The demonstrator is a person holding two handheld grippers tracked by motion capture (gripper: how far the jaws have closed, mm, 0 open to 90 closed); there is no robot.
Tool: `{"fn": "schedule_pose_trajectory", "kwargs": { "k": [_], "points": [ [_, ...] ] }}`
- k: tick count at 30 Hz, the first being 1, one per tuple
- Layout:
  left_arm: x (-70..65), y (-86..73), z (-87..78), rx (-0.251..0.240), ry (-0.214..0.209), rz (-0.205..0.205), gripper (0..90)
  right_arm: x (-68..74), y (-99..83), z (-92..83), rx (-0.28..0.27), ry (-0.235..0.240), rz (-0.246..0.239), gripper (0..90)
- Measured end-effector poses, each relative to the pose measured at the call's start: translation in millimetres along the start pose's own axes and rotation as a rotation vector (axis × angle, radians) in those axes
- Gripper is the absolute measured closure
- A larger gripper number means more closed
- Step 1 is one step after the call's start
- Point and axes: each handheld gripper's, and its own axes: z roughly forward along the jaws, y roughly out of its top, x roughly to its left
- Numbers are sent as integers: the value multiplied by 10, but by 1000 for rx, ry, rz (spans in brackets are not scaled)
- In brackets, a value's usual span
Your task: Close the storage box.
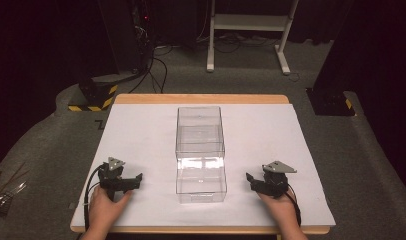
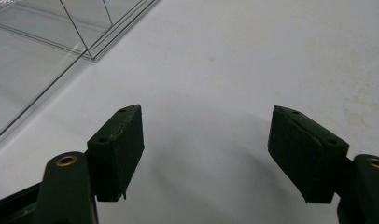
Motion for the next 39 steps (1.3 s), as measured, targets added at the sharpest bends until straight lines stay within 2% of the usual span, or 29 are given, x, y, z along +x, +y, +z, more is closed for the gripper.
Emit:
{"fn": "schedule_pose_trajectory", "kwargs": {
  "k": [8, 17, 27, 34, 39],
  "points": [
    [2, 3, 1, 1, -1, 0, 5, 9, -4, -6, -9, -7, -4, 281],
    [2, 2, 1, 1, -1, -1, 5, 2, -10, -21, -22, 13, -6, 306],
    [2, 2, 1, 1, -1, -1, 5, -4, -10, -40, -26, 24, 13, 285],
    [2, 3, 2, 1, -2, -1, 5, -7, -1, -67, -25, 44, 14, 259],
    [2, 3, 2, 2, -2, -2, 5, 15, 29, -107, -47, 54, -2, 261]
  ]
}}
